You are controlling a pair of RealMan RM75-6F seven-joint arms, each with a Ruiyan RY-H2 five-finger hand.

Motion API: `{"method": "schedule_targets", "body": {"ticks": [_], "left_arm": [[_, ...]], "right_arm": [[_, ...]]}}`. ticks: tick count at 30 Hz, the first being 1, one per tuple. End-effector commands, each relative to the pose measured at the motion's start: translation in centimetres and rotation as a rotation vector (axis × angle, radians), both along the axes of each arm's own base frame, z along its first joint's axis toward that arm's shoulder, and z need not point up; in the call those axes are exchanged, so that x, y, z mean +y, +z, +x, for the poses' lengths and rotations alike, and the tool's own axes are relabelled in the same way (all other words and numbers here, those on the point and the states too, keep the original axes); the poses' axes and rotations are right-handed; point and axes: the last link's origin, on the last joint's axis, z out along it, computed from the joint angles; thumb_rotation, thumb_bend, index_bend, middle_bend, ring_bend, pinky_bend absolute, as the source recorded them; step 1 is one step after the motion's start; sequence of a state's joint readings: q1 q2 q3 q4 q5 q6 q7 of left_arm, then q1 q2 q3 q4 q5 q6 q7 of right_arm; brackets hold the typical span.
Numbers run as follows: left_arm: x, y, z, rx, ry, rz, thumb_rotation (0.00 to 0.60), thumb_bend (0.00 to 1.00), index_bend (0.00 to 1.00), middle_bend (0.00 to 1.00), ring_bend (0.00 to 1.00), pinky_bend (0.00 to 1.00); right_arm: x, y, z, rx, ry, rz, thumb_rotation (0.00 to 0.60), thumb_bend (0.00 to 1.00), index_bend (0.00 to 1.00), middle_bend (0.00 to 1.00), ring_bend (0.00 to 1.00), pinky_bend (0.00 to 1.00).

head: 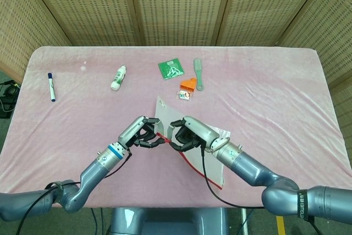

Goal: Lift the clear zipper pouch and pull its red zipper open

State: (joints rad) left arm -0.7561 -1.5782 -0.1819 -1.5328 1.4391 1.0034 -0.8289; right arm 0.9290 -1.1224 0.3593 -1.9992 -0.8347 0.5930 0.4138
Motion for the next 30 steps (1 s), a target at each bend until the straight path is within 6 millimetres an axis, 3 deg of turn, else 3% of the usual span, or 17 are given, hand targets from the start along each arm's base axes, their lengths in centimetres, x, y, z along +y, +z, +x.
{"method": "schedule_targets", "body": {"ticks": [1, 15, 30], "left_arm": [[0.1, 0.2, 0.0, -0.018, 0.013, -0.008, 0.6, 0.68, 0.81, 0.94, 0.81, 0.98], [0.1, 1.1, 0.2, -0.087, 0.049, -0.06, 0.6, 0.68, 0.83, 0.94, 0.81, 0.98], [0.6, 2.0, 0.2, -0.122, 0.059, -0.044, 0.6, 0.68, 0.83, 0.94, 0.81, 0.98]], "right_arm": [[0.3, -0.4, -0.2, 0.014, 0.007, 0.001, 0.6, 0.77, 0.82, 1.0, 0.97, 1.0], [0.2, -1.6, -0.8, 0.06, 0.014, -0.014, 0.6, 0.77, 0.82, 1.0, 0.97, 1.0], [0.3, -1.5, -1.1, 0.077, 0.008, -0.009, 0.6, 0.78, 0.82, 1.0, 0.97, 1.0]]}}
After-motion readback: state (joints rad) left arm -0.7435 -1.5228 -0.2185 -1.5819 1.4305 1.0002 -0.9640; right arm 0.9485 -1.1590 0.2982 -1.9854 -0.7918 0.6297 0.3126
